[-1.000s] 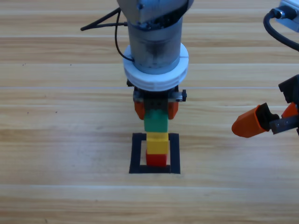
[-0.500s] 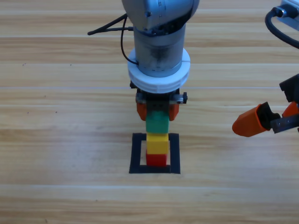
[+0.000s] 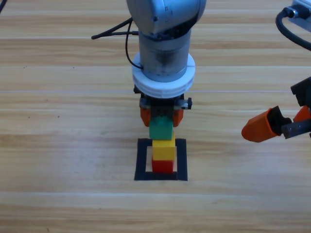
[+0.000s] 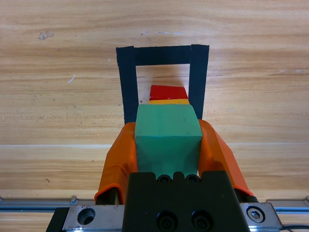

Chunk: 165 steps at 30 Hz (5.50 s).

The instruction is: Stack the blocks in the rectangular block: red at the bottom, yellow in the middle, green on top

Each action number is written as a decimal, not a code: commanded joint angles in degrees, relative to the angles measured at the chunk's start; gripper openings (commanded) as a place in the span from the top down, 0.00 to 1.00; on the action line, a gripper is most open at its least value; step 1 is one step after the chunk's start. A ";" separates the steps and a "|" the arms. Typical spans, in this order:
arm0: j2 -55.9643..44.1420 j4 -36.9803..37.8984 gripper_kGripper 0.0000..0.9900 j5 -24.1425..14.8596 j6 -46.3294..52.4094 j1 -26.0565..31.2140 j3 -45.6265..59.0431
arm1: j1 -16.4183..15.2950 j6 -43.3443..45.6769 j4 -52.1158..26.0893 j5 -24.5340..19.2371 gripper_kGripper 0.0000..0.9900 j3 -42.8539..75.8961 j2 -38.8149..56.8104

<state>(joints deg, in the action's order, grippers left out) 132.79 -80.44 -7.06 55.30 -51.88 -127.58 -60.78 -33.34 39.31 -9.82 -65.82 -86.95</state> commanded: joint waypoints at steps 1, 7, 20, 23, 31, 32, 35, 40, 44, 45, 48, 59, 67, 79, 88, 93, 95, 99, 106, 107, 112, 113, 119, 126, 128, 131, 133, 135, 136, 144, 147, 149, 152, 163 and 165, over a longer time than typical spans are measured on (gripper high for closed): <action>1.60 -0.16 1.00 0.02 -0.37 0.99 0.23 | 1.72 -0.06 -0.02 -0.11 0.00 0.87 -0.33; 0.45 -0.16 1.00 0.20 0.07 0.90 0.67 | 1.81 0.03 -0.02 -0.11 0.00 0.87 -0.33; -0.60 -0.16 1.00 0.46 1.82 0.20 1.64 | 1.81 0.65 -0.02 -0.02 0.00 0.96 -0.24; -0.78 -0.16 1.00 0.46 2.18 -0.15 1.72 | 1.81 0.82 -0.02 -0.02 0.00 1.04 -0.24; -1.22 -0.16 1.00 0.46 2.70 -0.77 1.90 | 1.81 1.00 0.06 0.06 0.00 1.13 -0.24; -1.30 -0.16 1.00 0.46 2.70 -0.77 1.90 | 1.72 1.00 -0.02 0.06 0.00 1.04 -0.24; -1.48 -0.16 1.00 0.46 2.88 -1.03 1.99 | 1.81 1.09 0.06 0.15 0.00 1.13 -0.24; -1.30 -0.16 1.00 0.55 3.05 -1.47 2.25 | 1.81 1.17 -0.02 0.24 0.00 1.13 -0.33; -1.22 -0.16 1.00 0.55 3.41 -1.91 2.43 | 1.81 1.26 -0.02 0.24 0.00 1.13 -0.33; -1.13 -0.16 1.00 0.55 3.32 -1.91 2.43 | 1.81 1.26 -0.02 0.24 0.00 1.13 -0.33; -1.04 -0.16 1.00 0.55 3.32 -1.91 2.34 | 1.81 1.26 0.06 0.24 0.00 1.13 -0.42; -0.69 -0.16 1.00 0.46 3.32 -1.91 2.34 | 1.81 1.44 0.06 0.24 0.00 1.22 -0.51; 0.37 -0.07 1.00 0.55 3.14 -1.91 1.46 | 1.81 1.44 -0.02 0.24 0.00 1.22 -0.86; 1.42 0.02 1.00 0.64 3.23 -1.91 0.76 | 1.81 1.52 -0.02 0.06 0.00 0.96 -1.74; 1.42 0.02 1.00 0.64 3.41 -2.09 0.58 | 1.81 1.79 -0.02 -0.02 0.00 0.96 -1.74; 1.51 0.02 1.00 0.64 3.58 -2.26 0.49 | 1.72 1.96 -0.02 -0.02 0.00 0.87 -1.74; 1.60 0.11 1.00 0.64 3.67 -2.44 0.49 | 1.81 1.96 0.06 -0.02 0.00 0.87 -1.74; 2.04 0.11 1.00 0.64 3.76 -2.62 0.32 | 1.81 1.96 -0.02 -0.02 0.00 0.87 -1.74; 2.91 0.11 1.00 0.64 3.93 -2.97 -0.12 | 1.81 1.96 0.06 -0.02 0.00 0.96 -1.74; 2.91 0.11 1.00 0.64 3.93 -2.97 -0.21 | 1.81 1.96 -0.02 -0.02 0.00 0.96 -1.74; 3.09 0.11 1.00 0.64 3.93 -2.97 -0.21 | 1.72 1.96 -0.02 -0.02 0.00 0.87 -1.82; 3.09 0.11 1.00 0.64 3.93 -2.97 -0.21 | 1.72 1.96 0.06 -0.02 0.00 0.87 -1.82; 3.53 0.11 1.00 0.55 3.93 -2.97 0.23 | 1.81 1.96 -0.02 -0.02 0.00 0.78 -2.18; 3.53 0.11 1.00 0.46 3.85 -2.88 0.49 | 1.72 2.05 0.06 0.06 0.00 0.78 -2.35; 3.62 0.11 1.00 0.46 3.76 -2.88 0.49 | 1.81 2.05 -0.02 0.06 0.00 0.78 -2.35; 3.71 0.11 1.00 0.38 3.76 -2.88 0.67 | 1.81 2.05 0.06 0.06 0.00 0.78 -2.35; 3.62 0.11 0.97 0.38 3.76 -2.88 0.85 | 1.81 2.05 -0.02 0.06 0.00 0.78 -2.35; 3.53 0.11 0.90 0.38 3.76 -2.88 0.85 | 1.81 2.05 -0.02 0.06 0.00 0.78 -2.35; 3.44 0.11 0.80 0.38 3.76 -2.88 0.76 | 1.72 2.05 -0.02 0.06 0.00 0.78 -2.35; 2.83 0.02 0.19 0.20 3.85 -2.88 1.02 | 1.81 2.05 -0.02 0.15 0.00 0.78 -2.53; 2.30 0.11 0.18 0.11 3.85 -2.88 1.11 | 1.72 2.05 -0.02 0.15 0.00 0.78 -2.53; 2.12 0.02 0.18 0.11 3.85 -2.88 1.11 | 1.81 2.05 -0.02 0.15 0.00 0.78 -2.53; 1.51 0.02 0.18 0.11 3.93 -2.88 0.85 | 1.81 2.05 -0.02 0.15 0.00 0.78 -2.70; -17.56 0.02 0.10 -9.38 2.53 -7.27 1.90 | 1.81 2.14 -0.02 0.15 0.00 0.69 -3.14; -21.34 0.37 0.10 -13.25 3.41 -10.26 4.89 | 1.81 2.14 -0.02 0.15 0.00 0.60 -3.23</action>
<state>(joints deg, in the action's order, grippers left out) 118.93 -80.43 -15.87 58.03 -55.29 -127.37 -60.78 -31.97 39.31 -9.75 -65.82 -87.14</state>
